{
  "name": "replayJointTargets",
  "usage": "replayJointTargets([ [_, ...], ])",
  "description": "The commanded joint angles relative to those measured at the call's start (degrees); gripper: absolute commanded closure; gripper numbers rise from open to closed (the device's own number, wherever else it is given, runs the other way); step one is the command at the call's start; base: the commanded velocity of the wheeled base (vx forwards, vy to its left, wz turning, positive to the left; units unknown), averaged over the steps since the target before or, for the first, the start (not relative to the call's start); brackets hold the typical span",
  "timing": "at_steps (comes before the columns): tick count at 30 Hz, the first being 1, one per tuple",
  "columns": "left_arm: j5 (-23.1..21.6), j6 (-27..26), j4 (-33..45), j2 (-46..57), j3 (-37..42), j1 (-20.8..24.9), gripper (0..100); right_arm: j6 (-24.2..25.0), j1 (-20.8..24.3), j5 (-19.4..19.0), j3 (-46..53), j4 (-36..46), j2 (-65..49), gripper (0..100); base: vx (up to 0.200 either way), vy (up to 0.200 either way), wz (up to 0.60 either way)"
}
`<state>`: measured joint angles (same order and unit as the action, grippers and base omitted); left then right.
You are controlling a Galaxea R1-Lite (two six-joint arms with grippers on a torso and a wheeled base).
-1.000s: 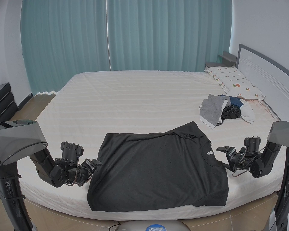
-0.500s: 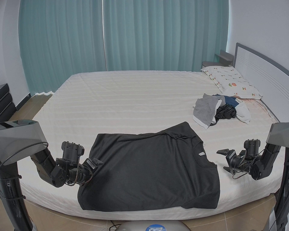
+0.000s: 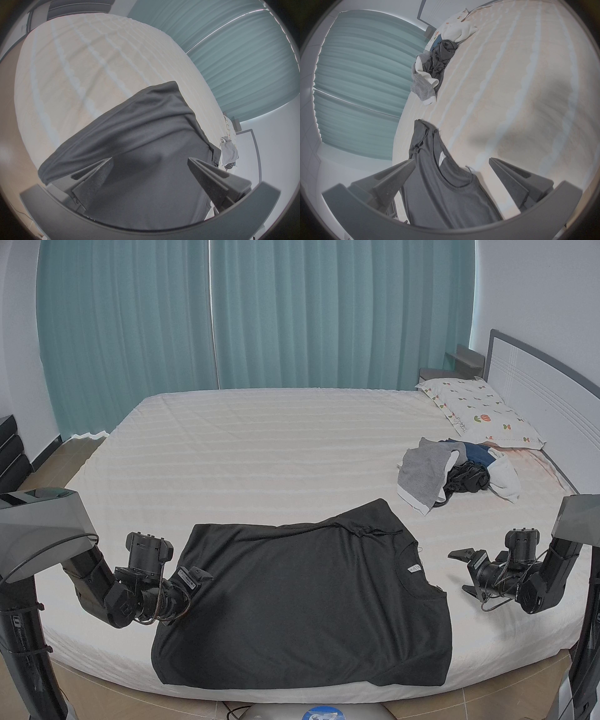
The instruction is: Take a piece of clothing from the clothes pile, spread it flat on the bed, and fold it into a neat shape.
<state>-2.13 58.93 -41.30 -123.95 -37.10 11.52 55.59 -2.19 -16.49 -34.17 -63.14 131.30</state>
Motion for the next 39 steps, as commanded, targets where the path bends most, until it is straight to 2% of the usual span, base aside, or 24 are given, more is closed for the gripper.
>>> replayJointTargets([
  [1, 0.02, 0.05, -0.01, 0.03, -0.08, -0.45, 0, 0.13, 2.81, 0.76, -0.72, -0.06, 0.00, 0, 0.000, 0.000, 0.00],
  [7, 0.11, 0.05, -0.01, -0.15, -0.52, -1.15, 0, 0.57, 7.03, 2.87, -4.77, 1.61, 0.27, 0, 0.000, 0.000, 0.00],
  [16, 0.38, 0.05, -0.01, -0.06, -0.52, -1.24, 0, 0.66, 9.40, 3.66, -11.53, 10.31, -0.44, 0, 0.000, 0.000, 0.00],
  [26, -0.15, 0.05, 0.08, -0.06, 0.09, -1.15, 0, 0.66, 10.81, 3.75, -11.71, 10.05, -0.17, 0, 0.000, 0.000, 0.00],
  [39, -0.15, 0.05, 0.08, -0.24, 0.27, -1.59, 0, 0.57, 10.90, 3.84, -14.43, 10.66, 0.27, 0, 0.000, 0.200, 0.00],
])
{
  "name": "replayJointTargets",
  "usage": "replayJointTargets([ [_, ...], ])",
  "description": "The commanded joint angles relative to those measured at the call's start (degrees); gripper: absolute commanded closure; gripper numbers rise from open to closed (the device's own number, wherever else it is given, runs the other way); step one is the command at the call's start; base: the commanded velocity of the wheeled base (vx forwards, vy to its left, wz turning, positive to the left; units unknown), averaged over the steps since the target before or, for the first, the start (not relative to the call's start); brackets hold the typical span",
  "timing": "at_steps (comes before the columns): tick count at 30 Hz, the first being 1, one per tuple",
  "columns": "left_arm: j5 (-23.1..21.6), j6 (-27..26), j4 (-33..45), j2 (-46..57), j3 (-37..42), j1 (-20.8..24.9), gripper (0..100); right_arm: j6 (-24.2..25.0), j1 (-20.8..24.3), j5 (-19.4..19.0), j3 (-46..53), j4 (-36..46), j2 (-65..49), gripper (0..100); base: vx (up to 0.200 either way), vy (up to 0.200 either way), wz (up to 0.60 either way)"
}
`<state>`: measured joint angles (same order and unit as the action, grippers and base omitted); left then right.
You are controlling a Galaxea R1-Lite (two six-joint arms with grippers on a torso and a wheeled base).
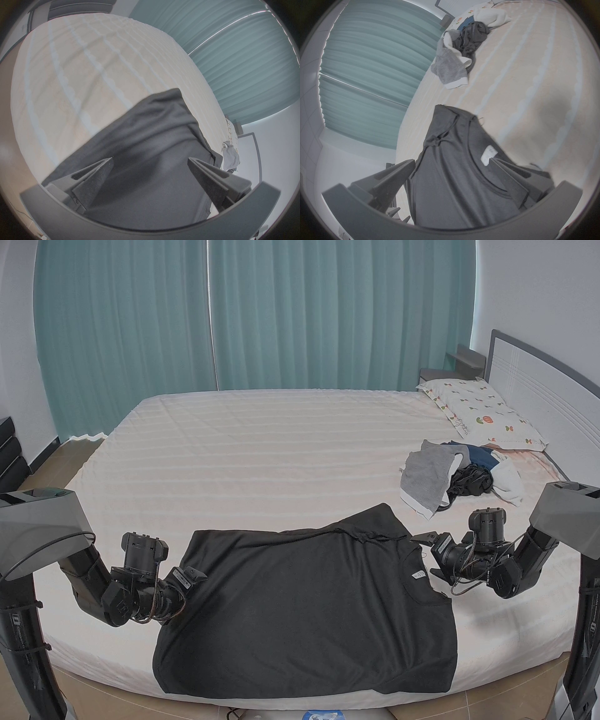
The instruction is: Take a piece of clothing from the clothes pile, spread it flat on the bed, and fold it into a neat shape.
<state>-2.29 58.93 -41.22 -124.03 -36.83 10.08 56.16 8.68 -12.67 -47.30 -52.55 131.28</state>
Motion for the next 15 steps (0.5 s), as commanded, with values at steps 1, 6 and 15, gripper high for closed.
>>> replayJointTargets([
  [1, 0.01, 0.05, 0.00, -0.16, 0.00, -0.24, 0, 0.00, 0.02, -0.08, -1.57, 0.08, 0.38, 0, 0.000, 0.200, 0.00],
  [6, 0.01, 0.13, 0.00, -0.07, 0.00, -0.85, 0, 0.09, 0.81, 0.01, -6.31, 4.13, 1.96, 0, 0.000, 0.040, 0.00],
  [15, -0.08, 2.59, -2.55, -0.34, 0.09, -1.38, 0, -0.18, 0.46, 4.14, -20.11, 11.33, 9.61, 0, 0.000, 0.000, 0.00],
])
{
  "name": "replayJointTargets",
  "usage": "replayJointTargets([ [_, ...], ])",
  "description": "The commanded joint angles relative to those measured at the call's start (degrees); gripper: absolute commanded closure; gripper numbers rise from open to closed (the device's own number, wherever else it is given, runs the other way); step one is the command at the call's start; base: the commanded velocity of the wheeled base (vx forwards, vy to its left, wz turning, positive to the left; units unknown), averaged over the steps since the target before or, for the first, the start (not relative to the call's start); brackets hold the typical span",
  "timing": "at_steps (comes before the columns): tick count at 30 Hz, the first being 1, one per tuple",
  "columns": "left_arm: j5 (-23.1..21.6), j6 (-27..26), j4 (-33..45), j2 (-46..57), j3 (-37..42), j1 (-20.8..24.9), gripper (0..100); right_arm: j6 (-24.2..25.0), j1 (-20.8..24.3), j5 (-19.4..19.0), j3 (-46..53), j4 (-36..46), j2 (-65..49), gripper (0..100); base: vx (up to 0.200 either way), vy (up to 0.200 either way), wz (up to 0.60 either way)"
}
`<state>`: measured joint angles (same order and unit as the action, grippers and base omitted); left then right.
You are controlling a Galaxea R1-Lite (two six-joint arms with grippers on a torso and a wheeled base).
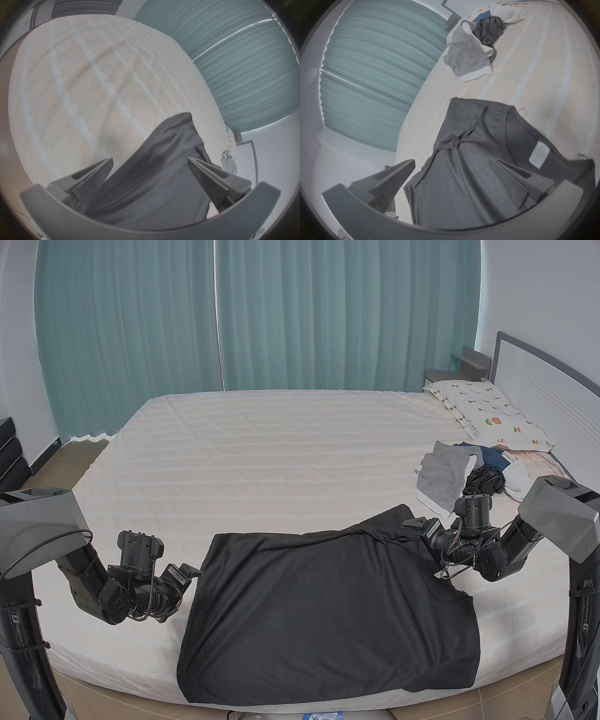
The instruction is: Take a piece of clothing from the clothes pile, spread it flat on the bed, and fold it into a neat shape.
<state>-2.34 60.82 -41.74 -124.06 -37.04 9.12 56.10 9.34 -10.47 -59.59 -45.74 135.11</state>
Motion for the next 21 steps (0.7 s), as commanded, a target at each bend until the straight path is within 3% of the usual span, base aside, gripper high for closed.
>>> replayJointTargets([
  [1, -0.03, 0.70, -2.64, -0.39, 0.47, -0.42, 0, -0.03, -0.20, 2.12, -8.79, 5.40, 6.31, 0, 0.000, 0.000, 0.00],
  [21, 0.14, 1.23, -4.31, -1.62, 0.47, -0.59, 0, -0.20, 1.03, 3.53, -23.12, 7.24, 15.71, 0, 0.000, 0.000, 0.00],
])
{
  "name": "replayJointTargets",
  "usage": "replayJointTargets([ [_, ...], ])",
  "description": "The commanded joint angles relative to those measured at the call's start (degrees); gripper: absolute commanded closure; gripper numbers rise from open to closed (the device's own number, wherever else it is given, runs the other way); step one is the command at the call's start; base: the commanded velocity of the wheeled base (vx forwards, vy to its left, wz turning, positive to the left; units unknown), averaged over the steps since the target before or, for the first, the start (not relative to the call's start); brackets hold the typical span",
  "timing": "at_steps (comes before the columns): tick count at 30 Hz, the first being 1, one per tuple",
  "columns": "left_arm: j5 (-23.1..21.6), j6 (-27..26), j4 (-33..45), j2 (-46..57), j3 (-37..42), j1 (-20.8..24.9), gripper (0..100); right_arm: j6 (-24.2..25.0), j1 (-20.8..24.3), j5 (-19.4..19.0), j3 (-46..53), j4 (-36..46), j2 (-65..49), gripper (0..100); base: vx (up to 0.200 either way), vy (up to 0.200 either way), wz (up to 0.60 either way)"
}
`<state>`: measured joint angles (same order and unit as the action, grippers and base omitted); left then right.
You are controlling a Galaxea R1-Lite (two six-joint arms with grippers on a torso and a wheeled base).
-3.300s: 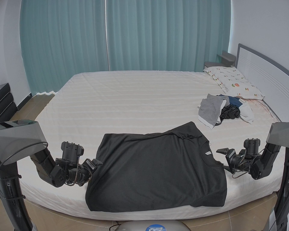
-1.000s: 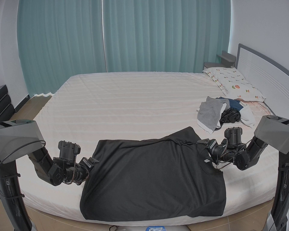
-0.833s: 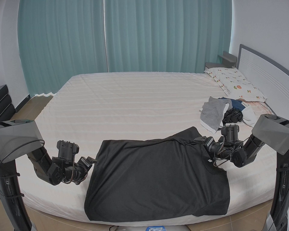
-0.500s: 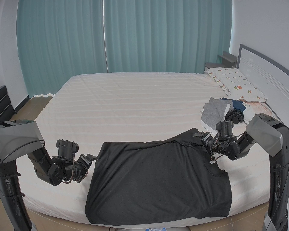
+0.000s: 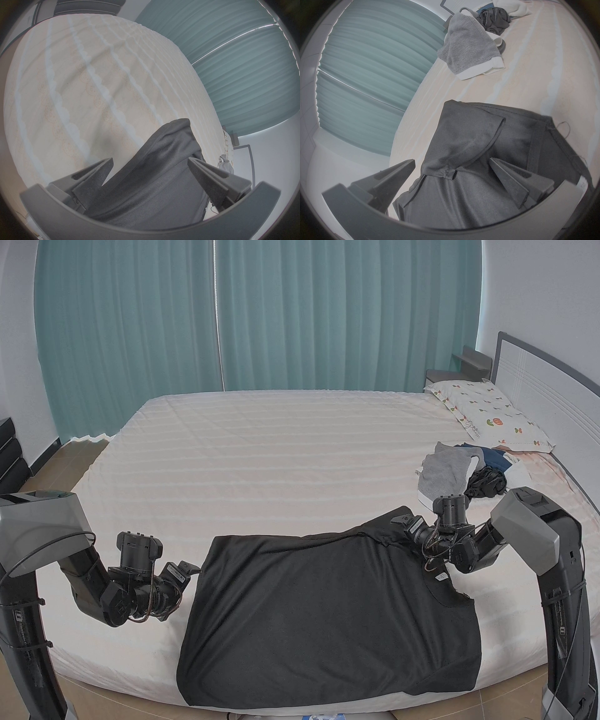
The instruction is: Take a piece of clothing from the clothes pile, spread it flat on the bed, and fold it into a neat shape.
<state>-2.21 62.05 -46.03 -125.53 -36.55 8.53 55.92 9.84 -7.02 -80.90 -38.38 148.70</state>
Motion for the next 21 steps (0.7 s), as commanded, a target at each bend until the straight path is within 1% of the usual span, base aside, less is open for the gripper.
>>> replayJointTargets([
  [1, 0.01, 0.00, -0.02, -0.16, -0.02, -0.01, 0, -0.02, 0.71, 0.08, -2.51, -0.03, 2.56, 0, 0.000, 0.000, 0.00],
  [6, 0.01, 0.09, -0.02, -0.16, 0.07, -0.01, 0, -0.02, 0.71, 0.17, -7.08, 1.20, 5.02, 0, 0.000, 0.000, 0.00],
  [7, 0.10, 0.00, -0.02, -0.24, 0.07, -0.01, 0, -0.02, 0.62, 0.17, -7.70, 1.29, 5.20, 100, 0.000, 0.000, 0.00],
  [11, 0.10, 0.00, -0.02, -0.24, -0.02, -0.01, 0, -0.20, 0.36, 0.61, -8.66, 0.76, 5.11, 100, 0.000, 0.000, 0.00],
  [15, 0.10, 0.00, -0.02, -0.24, -0.02, -0.01, 0, -1.60, 0.27, 0.69, -10.60, 0.76, 5.11, 100, 0.000, 0.000, 0.00],
  [16, 0.10, 0.00, -0.02, -0.24, -0.02, 0.08, 0, -2.57, 0.09, 0.69, -12.62, 0.76, 4.93, 100, 0.000, 0.000, 0.00],
  [21, 0.10, 0.00, -0.02, -0.24, -0.02, -0.01, 0, -2.74, 0.53, 1.22, -20.35, 0.06, 5.99, 100, 0.000, 0.000, 0.00],
])
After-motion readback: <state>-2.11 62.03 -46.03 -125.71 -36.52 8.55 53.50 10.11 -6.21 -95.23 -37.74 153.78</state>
